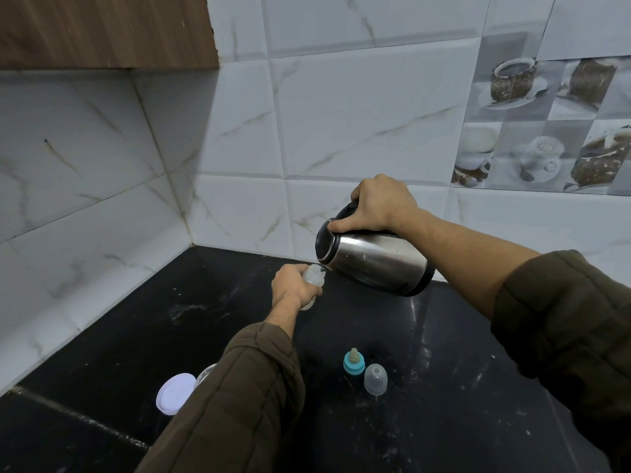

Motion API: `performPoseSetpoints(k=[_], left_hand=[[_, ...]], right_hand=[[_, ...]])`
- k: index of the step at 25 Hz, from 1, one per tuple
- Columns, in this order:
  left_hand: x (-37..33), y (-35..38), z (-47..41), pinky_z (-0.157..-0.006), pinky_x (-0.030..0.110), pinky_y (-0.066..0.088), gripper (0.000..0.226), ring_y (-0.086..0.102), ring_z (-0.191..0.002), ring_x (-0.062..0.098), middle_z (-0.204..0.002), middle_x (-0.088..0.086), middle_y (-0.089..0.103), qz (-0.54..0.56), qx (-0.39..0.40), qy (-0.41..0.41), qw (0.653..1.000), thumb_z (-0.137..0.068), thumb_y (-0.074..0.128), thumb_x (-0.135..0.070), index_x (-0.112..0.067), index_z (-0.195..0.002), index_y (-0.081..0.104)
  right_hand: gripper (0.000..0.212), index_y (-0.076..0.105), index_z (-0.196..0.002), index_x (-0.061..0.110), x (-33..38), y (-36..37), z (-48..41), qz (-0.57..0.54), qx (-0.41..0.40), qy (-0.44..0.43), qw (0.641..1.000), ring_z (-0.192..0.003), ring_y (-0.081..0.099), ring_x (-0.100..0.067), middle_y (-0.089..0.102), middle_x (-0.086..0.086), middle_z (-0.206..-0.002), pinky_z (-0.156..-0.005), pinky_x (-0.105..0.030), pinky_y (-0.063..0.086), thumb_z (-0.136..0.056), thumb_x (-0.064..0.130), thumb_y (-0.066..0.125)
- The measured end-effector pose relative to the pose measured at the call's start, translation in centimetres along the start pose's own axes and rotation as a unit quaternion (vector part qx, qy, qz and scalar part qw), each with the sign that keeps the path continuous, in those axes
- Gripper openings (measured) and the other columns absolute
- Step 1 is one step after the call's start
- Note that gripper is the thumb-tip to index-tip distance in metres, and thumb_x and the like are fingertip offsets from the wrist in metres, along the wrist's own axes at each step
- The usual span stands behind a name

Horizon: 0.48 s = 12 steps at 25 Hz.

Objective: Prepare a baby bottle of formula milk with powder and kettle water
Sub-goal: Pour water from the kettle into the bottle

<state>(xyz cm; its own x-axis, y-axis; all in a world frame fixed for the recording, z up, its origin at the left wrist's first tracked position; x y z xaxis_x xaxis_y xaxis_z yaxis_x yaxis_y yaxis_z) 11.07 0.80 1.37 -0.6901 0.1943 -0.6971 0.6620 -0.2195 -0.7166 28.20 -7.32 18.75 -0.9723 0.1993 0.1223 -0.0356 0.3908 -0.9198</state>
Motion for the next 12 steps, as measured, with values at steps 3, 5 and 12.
performPoseSetpoints(k=[3,5,12], left_hand=[[0.01,-0.09,0.05,-0.095,0.038,0.052,0.056,0.064,-0.109,0.021,-0.116,0.001,0.073,-0.001,-0.003,-0.001,1.0,-0.071,0.091,-0.022,-0.028,-0.123,0.073],[0.04,-0.06,0.01,-0.095,0.038,0.052,0.057,0.064,-0.11,0.021,-0.117,0.002,0.072,0.001,-0.002,-0.002,1.0,-0.071,0.091,-0.022,-0.027,-0.125,0.072],[0.18,0.2,-0.11,-0.1,0.042,0.049,0.061,0.061,-0.117,0.024,-0.124,0.004,0.069,0.002,0.003,-0.004,1.0,-0.074,0.09,-0.02,-0.025,-0.131,0.068]], right_hand=[[0.074,0.044,-0.053,0.015,0.02,-0.06,-0.03,-0.001,0.003,0.003,1.0,-0.058,0.052,-0.023,0.049,-0.001,-0.052,-0.052,-0.031,0.036,-0.056,0.082,0.074],[0.073,0.044,-0.053,0.016,0.06,-0.09,-0.05,-0.001,0.001,0.002,1.0,-0.059,0.053,-0.023,0.05,-0.001,-0.052,-0.052,-0.03,0.036,-0.056,0.082,0.074],[0.072,0.046,-0.054,0.016,0.08,0.0,-0.05,0.005,0.002,-0.001,1.0,-0.061,0.057,-0.024,0.052,-0.001,-0.052,-0.053,-0.031,0.039,-0.055,0.084,0.071]])
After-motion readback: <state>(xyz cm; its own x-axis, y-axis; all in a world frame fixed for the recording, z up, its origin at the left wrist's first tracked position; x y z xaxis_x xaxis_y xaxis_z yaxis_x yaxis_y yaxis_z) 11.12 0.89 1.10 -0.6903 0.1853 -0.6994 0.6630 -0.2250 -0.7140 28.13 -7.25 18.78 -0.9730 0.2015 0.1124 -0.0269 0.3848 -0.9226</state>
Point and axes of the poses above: each hand's wrist, its own z-axis away from the middle knuckle, its own y-axis out of the palm, x = y × z, the point moved 5 cm from there along -z, towards the middle knuckle
